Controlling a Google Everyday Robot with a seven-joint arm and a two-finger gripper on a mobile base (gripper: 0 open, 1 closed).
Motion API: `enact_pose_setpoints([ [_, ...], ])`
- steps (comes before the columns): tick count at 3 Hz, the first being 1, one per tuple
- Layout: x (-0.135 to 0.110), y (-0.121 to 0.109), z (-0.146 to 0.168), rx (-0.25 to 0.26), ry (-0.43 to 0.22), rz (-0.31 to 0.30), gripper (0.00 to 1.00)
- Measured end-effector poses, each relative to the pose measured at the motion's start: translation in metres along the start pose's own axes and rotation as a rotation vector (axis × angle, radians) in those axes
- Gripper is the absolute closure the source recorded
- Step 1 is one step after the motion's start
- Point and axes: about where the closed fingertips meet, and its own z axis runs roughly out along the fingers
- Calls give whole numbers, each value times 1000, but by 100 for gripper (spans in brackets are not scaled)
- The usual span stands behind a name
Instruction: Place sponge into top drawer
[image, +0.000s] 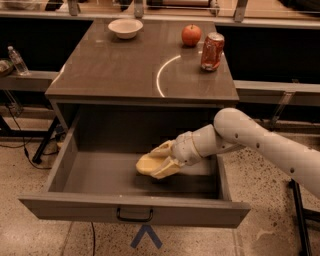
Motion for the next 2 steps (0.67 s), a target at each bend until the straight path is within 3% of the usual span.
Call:
enact_pose_setpoints([
  [1, -2, -1, 1, 0, 1, 3, 5],
  [2, -5, -7, -12, 53, 17, 43, 0],
])
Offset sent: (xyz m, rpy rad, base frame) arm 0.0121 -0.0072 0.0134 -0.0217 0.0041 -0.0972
